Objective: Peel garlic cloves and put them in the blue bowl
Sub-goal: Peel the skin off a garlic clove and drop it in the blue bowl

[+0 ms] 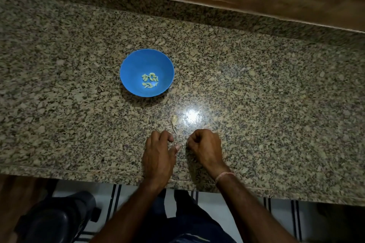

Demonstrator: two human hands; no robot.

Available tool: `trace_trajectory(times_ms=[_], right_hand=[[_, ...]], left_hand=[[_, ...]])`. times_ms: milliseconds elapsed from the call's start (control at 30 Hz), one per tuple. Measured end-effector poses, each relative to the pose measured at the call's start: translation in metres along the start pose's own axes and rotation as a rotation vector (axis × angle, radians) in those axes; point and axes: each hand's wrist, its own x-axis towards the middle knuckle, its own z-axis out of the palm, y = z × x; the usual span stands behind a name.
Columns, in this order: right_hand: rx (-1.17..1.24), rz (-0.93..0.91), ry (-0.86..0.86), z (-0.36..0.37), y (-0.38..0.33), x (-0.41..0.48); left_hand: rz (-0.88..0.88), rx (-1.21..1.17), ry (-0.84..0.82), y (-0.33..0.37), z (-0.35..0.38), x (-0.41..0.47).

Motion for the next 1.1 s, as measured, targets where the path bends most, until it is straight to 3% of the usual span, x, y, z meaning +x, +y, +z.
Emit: trace_trajectory(times_ms=[67,200,333,533,700,800,900,1000,1100], right_hand=[[0.139,0.030,-0.034,0.000,0.002,-0.002],[0.851,0.277,-0.264,-0.006,-0.003,-0.013],[1.075,0.396,-0.319,-0.013,-0.007,-0.017],[1.023,0.327,-0.314,-0.012,-0.004,-0.018],[0.581,-0.126,-0.120,-0.015,0.001,-0.017],[0.480,-0.254,-0.062,-0.014,0.003,-0.014],[0.673,-0.054,-0.140,-0.021,-0.001,-0.013],[1.056,0.354,-0.410,-0.027,-0.007,-0.013],[1.283,0.631,-0.561,-0.028,-0.009,-0.015]], left_hand=[[0.005,-0.085,-0.033,0.003,-0.002,0.003],[-0.204,-0.551,-0.139,0.010,-0.007,0.008],[-0.247,-0.702,-0.225,0.010,-0.012,0.009],[-0.226,-0.635,-0.208,0.017,-0.020,0.009],[-0.397,-0.794,-0.288,0.027,-0.028,0.012],[-0.494,-0.878,-0.344,0.035,-0.032,0.010],[-0.366,-0.838,-0.209,0.036,-0.029,0.006],[-0.041,-0.400,0.009,0.032,-0.022,0.001],[0.171,-0.160,0.085,0.031,-0.022,-0.001]])
